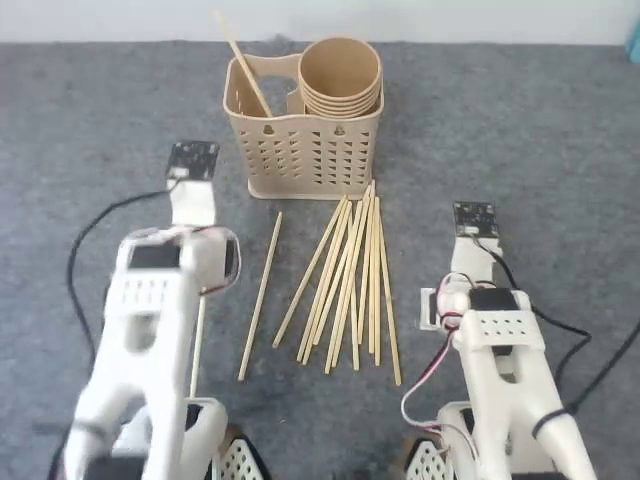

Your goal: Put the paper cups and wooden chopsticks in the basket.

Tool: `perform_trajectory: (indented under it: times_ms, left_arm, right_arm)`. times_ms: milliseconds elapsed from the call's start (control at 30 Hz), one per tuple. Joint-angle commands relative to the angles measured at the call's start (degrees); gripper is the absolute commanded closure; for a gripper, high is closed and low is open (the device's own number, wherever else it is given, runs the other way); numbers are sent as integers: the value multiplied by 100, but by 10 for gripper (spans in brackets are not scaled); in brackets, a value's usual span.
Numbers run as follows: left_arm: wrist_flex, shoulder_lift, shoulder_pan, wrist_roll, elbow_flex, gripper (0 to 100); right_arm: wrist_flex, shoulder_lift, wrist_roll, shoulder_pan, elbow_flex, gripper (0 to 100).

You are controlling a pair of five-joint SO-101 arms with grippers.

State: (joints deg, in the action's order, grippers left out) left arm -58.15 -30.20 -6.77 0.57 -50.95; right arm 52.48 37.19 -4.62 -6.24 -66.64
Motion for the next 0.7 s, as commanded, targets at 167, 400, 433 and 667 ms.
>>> perform_trajectory:
  times_ms: [167, 400, 433, 667]
  left_arm:
    - [1310, -3218, -281, 53, -2290, 988]
    - [1908, -4026, -589, 53, -3178, 988]
    - [1881, -4035, -589, 53, -3187, 987]
    - [1758, -4053, -589, 53, -3169, 987]
  right_arm:
    - [725, 831, -677, -1367, 862, 990]
    - [-295, 611, -879, -1798, 967, 988]
    - [-426, 435, -976, -1798, 967, 988]
    - [-1332, -1446, -1046, -1754, 1196, 920]
